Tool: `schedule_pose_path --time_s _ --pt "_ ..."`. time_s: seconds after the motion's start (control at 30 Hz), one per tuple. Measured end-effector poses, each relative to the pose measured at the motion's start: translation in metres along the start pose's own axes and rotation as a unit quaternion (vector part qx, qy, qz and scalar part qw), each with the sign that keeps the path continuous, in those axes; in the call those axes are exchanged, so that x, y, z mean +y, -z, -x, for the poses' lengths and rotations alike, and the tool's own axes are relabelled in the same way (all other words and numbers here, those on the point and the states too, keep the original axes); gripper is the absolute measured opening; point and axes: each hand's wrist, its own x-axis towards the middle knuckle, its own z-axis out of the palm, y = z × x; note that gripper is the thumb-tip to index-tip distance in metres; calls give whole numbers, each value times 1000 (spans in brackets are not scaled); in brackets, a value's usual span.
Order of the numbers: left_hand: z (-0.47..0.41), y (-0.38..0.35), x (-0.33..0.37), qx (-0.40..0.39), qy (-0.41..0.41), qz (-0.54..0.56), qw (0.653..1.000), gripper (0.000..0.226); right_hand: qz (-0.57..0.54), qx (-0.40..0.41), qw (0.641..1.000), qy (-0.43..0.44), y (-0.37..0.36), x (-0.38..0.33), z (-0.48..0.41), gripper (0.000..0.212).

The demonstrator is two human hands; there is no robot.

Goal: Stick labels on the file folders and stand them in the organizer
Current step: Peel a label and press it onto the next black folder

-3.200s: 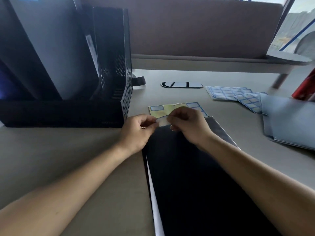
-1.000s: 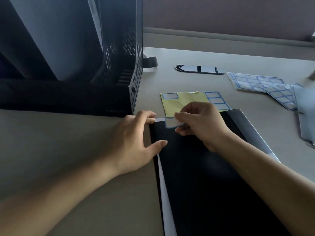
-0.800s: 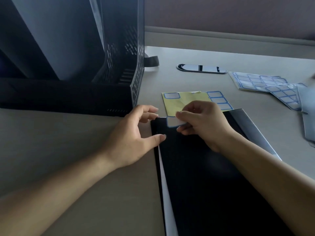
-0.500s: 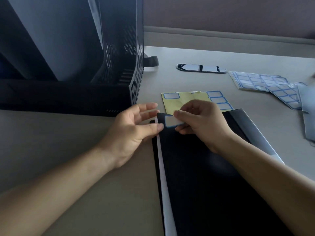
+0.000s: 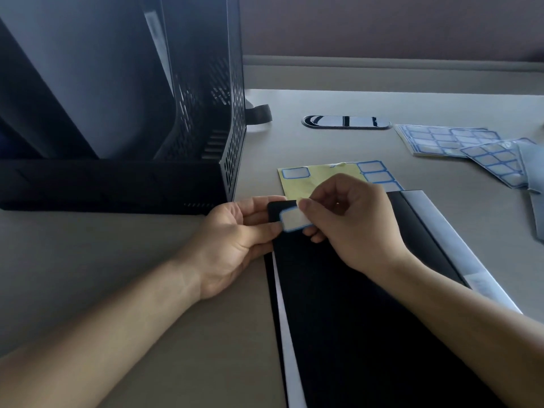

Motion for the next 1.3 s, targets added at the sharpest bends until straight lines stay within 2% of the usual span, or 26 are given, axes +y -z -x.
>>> schedule_pose_path --time_s 0.17,0.67,1.3 --pt "2 3 -3 -6 -21 2 1000 37 20 -3 1000 22 -1 2 4 20" --pt "1 5 -4 -24 -34 19 999 42 11 5 1000 15 -4 4 6 19" --pt "2 3 -7 1 -85 -47 995 38 -3 7 1000 30 -4 2 8 18"
